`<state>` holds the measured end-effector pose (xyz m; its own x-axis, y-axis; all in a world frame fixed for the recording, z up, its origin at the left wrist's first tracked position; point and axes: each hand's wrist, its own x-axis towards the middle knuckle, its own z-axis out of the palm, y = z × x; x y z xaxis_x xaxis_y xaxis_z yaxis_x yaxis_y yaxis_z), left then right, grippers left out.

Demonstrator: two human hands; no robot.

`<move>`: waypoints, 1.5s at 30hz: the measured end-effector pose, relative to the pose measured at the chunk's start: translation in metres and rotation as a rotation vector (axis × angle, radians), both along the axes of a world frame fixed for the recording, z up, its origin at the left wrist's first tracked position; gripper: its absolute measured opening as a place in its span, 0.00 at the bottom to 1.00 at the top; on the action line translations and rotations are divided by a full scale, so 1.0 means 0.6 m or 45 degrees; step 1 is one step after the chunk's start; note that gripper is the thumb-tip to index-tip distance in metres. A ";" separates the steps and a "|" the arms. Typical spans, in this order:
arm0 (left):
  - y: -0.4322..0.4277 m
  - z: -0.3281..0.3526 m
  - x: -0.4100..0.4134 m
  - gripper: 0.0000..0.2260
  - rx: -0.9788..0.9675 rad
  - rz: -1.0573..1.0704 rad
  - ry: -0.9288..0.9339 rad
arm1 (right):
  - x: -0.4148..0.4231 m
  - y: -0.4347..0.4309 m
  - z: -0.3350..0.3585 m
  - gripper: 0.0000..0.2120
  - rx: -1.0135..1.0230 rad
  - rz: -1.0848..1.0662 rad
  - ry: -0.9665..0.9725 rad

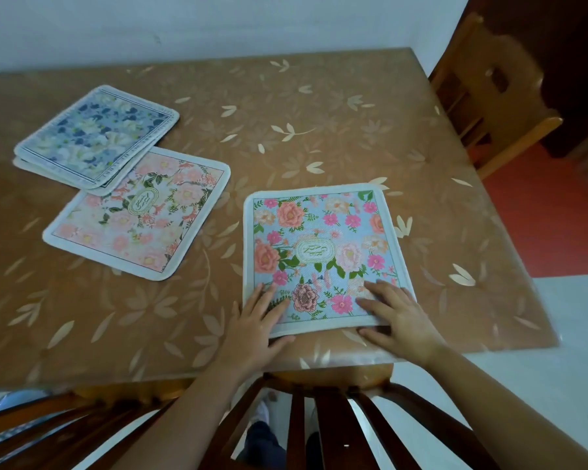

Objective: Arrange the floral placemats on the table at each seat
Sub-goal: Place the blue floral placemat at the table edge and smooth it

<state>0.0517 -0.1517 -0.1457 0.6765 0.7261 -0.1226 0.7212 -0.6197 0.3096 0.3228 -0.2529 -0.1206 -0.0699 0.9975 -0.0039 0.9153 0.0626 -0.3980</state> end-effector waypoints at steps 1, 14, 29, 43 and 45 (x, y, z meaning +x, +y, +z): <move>0.000 0.000 0.000 0.29 0.007 0.002 0.003 | 0.008 -0.002 -0.003 0.26 -0.076 -0.032 -0.033; 0.013 0.017 0.002 0.25 0.077 -0.114 -0.122 | -0.006 0.011 -0.003 0.40 -0.197 -0.154 -0.122; -0.002 0.025 0.013 0.22 0.164 -0.062 -0.109 | 0.010 0.021 -0.003 0.34 -0.205 -0.056 -0.146; -0.008 0.033 0.032 0.21 0.245 -0.102 -0.246 | 0.073 0.078 -0.007 0.29 -0.149 -0.273 -0.133; 0.000 0.032 0.037 0.21 0.214 -0.070 -0.255 | 0.070 0.087 -0.006 0.27 -0.178 -0.309 -0.154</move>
<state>0.0740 -0.1518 -0.1268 0.7143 0.6864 0.1364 0.6197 -0.7110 0.3322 0.3645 -0.2006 -0.1241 0.1800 0.9742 -0.1360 0.9381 -0.2116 -0.2742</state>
